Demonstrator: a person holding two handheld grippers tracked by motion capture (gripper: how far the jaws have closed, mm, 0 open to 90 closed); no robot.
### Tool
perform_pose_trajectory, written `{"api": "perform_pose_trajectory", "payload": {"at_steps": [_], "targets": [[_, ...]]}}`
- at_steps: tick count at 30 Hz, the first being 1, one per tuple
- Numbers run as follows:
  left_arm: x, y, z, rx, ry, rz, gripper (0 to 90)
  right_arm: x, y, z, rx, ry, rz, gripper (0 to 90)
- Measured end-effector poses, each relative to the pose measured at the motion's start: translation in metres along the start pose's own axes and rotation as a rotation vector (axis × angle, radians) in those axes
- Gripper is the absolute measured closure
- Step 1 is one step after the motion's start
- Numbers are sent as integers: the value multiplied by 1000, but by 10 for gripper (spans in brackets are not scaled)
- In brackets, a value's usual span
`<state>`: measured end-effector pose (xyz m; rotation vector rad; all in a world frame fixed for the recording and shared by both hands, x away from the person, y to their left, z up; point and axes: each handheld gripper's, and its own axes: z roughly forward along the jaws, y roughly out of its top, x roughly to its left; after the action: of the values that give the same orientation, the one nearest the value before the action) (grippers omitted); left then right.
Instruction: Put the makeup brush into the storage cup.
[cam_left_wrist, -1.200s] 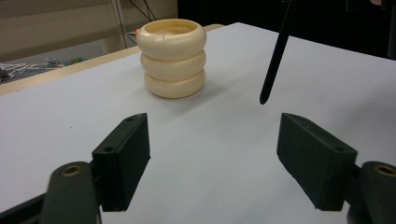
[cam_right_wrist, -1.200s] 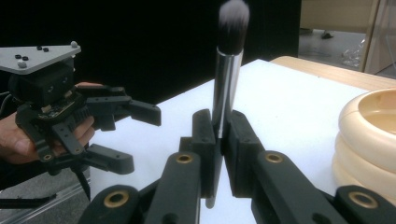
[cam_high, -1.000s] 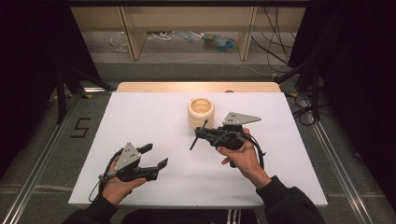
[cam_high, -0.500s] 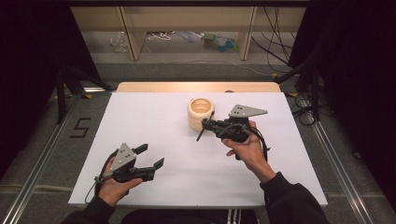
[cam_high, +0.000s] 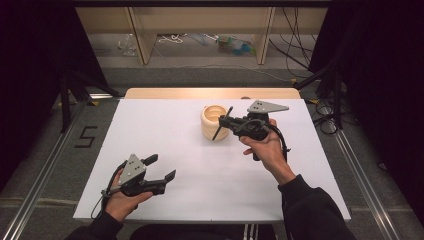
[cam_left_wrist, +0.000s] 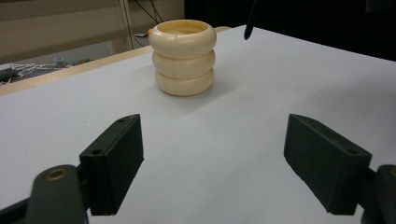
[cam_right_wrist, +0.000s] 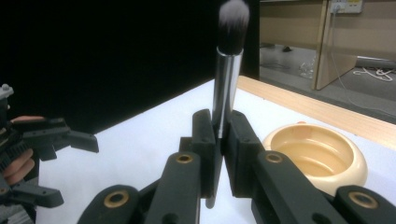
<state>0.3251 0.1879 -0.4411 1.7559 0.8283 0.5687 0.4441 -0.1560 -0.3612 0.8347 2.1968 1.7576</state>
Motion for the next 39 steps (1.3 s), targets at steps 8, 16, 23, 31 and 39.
{"api": "perform_pose_trajectory", "payload": {"at_steps": [8, 16, 23, 31, 39], "targets": [[0, 0, 1, 4, -3, 4, 193, -6, 8, 2, -5, -23, -2, 841], [-1, 0, 2, -1, -9, 8, 193, -16, 15, 4, -21, -49, 11, 841], [-1, 0, 3, -5, -10, 1, 193, -23, 20, 6, -19, -80, 8, 841], [-1, 0, 2, 3, -11, 7, 194, -29, 25, 11, -9, -110, -2, 841], [-1, 0, 3, 2, -13, 2, 194, -39, 29, 15, 0, -139, -5, 841]]}}
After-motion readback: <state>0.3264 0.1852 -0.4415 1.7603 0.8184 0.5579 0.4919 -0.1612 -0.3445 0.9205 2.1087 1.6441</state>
